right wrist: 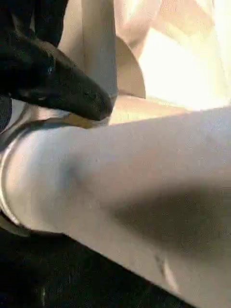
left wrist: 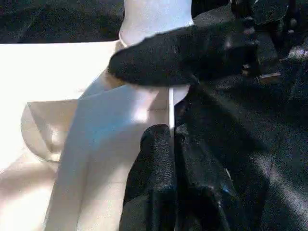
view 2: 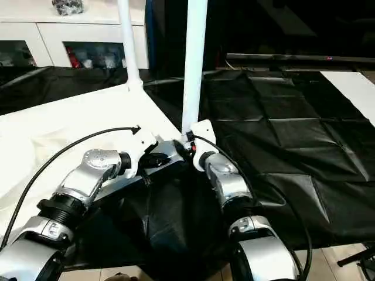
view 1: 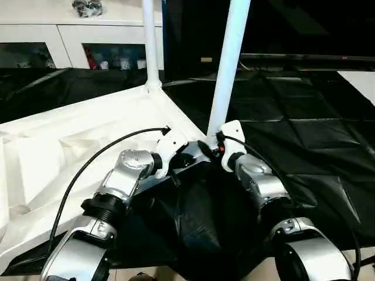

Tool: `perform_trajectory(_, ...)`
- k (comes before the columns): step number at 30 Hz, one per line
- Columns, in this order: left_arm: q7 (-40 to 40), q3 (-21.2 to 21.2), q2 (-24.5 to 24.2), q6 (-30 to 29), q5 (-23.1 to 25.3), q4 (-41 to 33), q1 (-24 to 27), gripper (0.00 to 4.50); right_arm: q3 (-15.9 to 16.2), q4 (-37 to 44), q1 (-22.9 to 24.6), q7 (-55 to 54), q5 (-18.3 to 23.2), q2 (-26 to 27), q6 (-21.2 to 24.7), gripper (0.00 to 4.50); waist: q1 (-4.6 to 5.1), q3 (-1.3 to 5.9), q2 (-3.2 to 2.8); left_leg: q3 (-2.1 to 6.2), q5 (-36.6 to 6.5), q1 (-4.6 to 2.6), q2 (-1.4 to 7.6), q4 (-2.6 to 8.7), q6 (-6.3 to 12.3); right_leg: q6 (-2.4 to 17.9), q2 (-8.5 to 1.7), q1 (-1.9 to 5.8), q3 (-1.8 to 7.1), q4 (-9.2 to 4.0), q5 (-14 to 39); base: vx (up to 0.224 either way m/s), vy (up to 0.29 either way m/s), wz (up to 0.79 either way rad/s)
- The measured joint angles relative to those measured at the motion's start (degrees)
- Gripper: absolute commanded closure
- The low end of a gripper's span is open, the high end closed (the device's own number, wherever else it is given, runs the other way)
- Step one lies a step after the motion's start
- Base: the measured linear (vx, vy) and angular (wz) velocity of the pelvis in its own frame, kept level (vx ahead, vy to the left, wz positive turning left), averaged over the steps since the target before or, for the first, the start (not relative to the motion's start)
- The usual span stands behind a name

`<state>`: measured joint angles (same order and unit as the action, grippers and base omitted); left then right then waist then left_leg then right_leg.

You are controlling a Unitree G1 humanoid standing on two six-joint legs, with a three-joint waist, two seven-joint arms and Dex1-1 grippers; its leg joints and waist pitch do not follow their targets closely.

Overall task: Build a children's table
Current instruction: Rotate leg to tighten

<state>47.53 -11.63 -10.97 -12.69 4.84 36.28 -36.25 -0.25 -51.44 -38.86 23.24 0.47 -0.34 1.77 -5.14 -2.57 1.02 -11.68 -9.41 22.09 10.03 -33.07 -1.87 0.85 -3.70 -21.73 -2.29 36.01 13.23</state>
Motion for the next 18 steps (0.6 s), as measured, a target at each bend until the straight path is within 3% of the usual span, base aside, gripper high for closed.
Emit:
perform_trajectory(1, 0.52, 0.05, -0.23, 0.15, -0.04, 0.0, 0.02, 4.5, 0.0, 0.01, 0.01, 0.79, 0.0, -0.06, -0.11, 0.64, 0.02, 0.0, 0.01, 0.0, 0.0, 0.02, 0.0, 0.01, 0.0, 0.0, 0.0, -0.01, -0.01, -0.01, 0.0, 0.0, 0.0, 0.0)
perform_trajectory(3, 2.23, 0.05, -1.2, 0.84, -0.54, -0.26, 0.33, 4.5, 0.39, 0.29, 0.3, 3.5, -0.01, -0.48, -0.7, 0.56, 0.09, 0.0, 0.01, 0.0, 0.0, 0.02, 0.02, 0.08, 0.0, -0.04, 0.04, -0.04, -0.01, -0.04, 0.02, 0.0, 0.0, 0.0)
perform_trajectory(8, 7.25, 0.15, -4.67, 2.43, -1.84, -2.21, 1.99, 4.5, 3.14, 2.9, 1.86, 13.78, 0.01, -3.66, -1.48, 0.56, 0.07, -0.03, -0.03, 0.02, 0.0, 0.08, 0.28, 0.13, -0.01, -0.1, 0.29, -0.14, -0.08, -0.05, 0.06, 0.0, 0.0, 0.0)
perform_trajectory(12, 14.25, -0.14, -7.98, 4.22, -3.67, -4.12, 3.79, 4.5, 6.14, 7.11, 4.25, 25.52, 1.48, -7.74, -1.2, 0.56, -0.26, -0.05, -0.04, 0.02, 0.0, 0.13, 0.31, 0.13, -0.01, -0.14, 0.3, -0.17, -0.11, -0.06, 0.09, 0.0, 0.0, 0.0)
perform_trajectory(18, 20.82, -1.12, -11.08, 4.83, -5.23, -6.11, 5.12, 4.5, 8.18, 9.99, 5.22, 36.24, 2.36, -11.32, -0.59, 0.56, -0.95, -0.17, 0.16, 0.0, 0.0, 0.18, 0.3, 0.0, -0.01, -0.13, 0.26, -0.15, -0.09, -0.06, 0.08, 0.0, 0.0, 0.0)
